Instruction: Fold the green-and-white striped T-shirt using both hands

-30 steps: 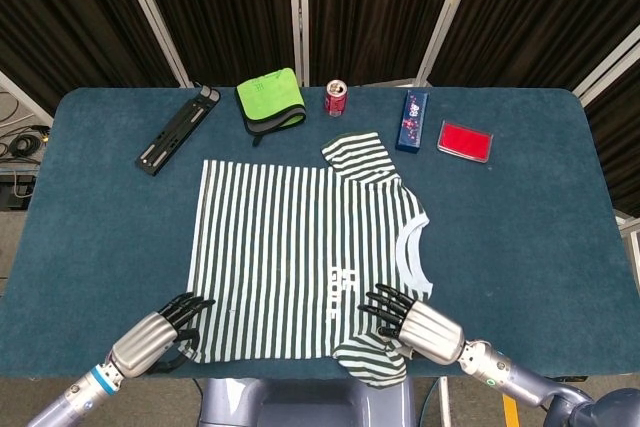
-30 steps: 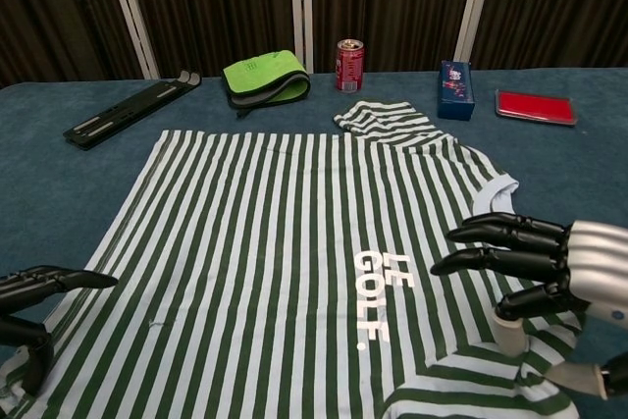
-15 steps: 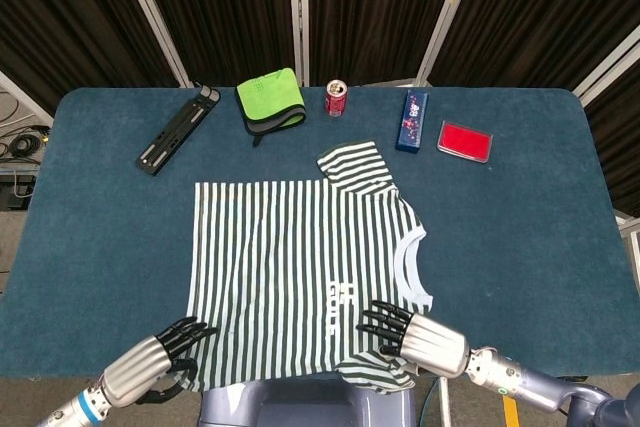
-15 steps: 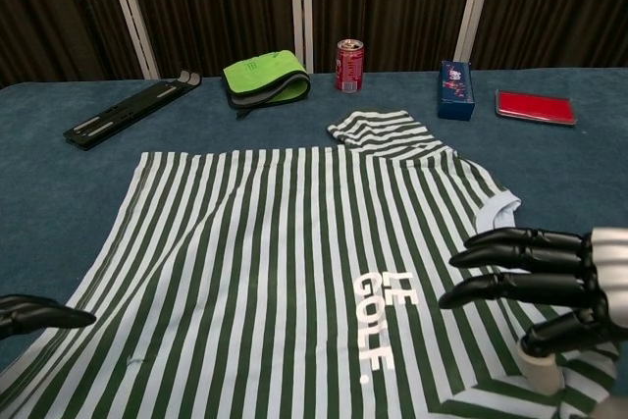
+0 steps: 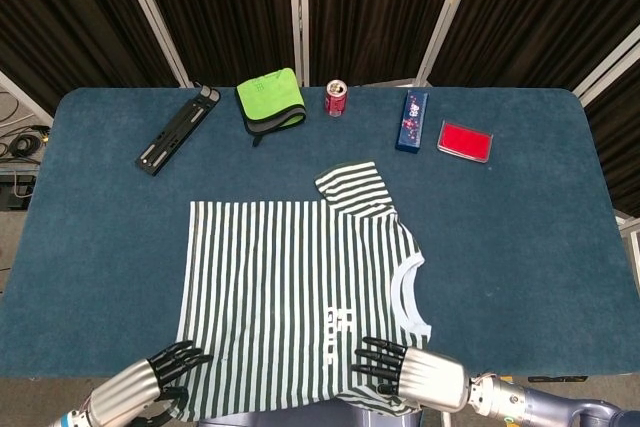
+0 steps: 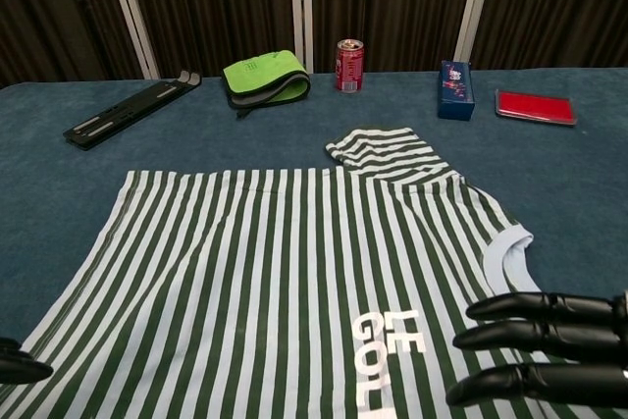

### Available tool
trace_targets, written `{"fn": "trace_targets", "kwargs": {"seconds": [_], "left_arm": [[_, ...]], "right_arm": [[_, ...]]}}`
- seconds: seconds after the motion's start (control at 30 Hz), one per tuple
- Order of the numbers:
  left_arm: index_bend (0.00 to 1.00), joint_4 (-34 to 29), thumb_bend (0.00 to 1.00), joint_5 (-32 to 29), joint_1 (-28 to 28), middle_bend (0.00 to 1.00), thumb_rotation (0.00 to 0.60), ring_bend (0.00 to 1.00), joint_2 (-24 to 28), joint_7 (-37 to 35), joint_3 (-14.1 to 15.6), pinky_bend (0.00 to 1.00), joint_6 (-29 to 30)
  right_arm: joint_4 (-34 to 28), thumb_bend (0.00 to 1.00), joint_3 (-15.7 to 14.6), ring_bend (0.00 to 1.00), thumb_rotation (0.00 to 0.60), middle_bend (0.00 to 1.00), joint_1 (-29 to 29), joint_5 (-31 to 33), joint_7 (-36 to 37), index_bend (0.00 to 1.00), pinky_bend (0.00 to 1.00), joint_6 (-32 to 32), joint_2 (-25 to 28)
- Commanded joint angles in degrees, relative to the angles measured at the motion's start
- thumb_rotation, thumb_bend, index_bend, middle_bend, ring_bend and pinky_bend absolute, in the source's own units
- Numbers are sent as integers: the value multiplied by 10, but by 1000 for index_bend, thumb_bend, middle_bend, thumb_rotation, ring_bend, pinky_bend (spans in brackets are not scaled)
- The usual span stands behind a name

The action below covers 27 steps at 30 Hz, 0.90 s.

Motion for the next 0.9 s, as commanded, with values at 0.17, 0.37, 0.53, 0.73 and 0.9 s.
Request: {"fn": "trace_targets", "kwargs": {"seconds": [0.17,0.37,0.53,0.73,0.9], "left_arm": [[766,-1,555,6,2,0,600,0,4,2,2,0,4],[767,-6,554,-26,-9,0,600,0,-4,-23,-22,0,-13],[768,-14,555,-59,-18,0,600,0,-5,-38,-53,0,-17],[770,-28,554,-110,-33,0,600,0,-4,-48,-97,0,-37],[769,-43,554,-162,-52,0,600,0,-8,-45,-143,0,-71]], "right_arm": [[-12,431,-1,0,600,128,-3,-9,-8,729,0,-5,2],[6,431,17,0,600,128,-8,17,5,729,0,-14,-8],[28,432,38,0,600,127,-9,48,22,729,0,-17,-13],[55,431,70,0,600,125,-7,94,50,729,0,-26,-23],[84,431,107,0,600,124,1,139,73,729,0,-44,-36]]}}
